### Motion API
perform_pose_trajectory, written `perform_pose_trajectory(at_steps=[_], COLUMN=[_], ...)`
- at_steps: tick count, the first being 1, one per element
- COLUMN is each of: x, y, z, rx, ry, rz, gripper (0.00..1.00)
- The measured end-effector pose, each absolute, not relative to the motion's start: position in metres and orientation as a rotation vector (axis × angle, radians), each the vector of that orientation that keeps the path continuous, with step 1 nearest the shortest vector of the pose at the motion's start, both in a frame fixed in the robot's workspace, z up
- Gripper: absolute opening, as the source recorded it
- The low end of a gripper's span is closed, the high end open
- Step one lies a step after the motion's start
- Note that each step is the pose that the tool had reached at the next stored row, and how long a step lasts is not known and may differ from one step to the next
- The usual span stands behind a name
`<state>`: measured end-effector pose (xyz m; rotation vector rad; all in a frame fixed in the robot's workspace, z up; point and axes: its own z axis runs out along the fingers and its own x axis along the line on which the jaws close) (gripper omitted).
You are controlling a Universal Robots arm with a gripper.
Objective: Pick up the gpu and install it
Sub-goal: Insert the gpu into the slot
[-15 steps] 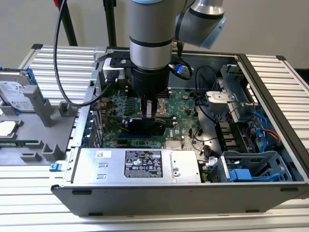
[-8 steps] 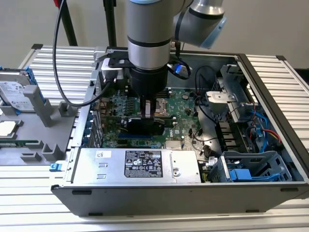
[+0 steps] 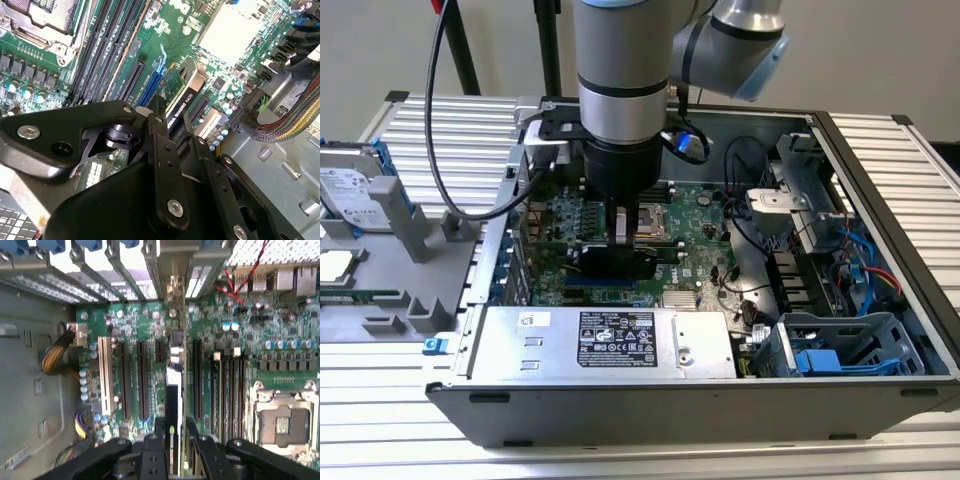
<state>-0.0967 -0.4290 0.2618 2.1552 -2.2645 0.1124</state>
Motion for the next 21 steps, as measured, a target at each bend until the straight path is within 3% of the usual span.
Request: perform_pose_trajectory(at_steps=[21], x=[-0.084], y=[-0.436], z=[0.262], rx=[2.157], ry=[-2.262], rz=[0.1], gripper=[0.0])
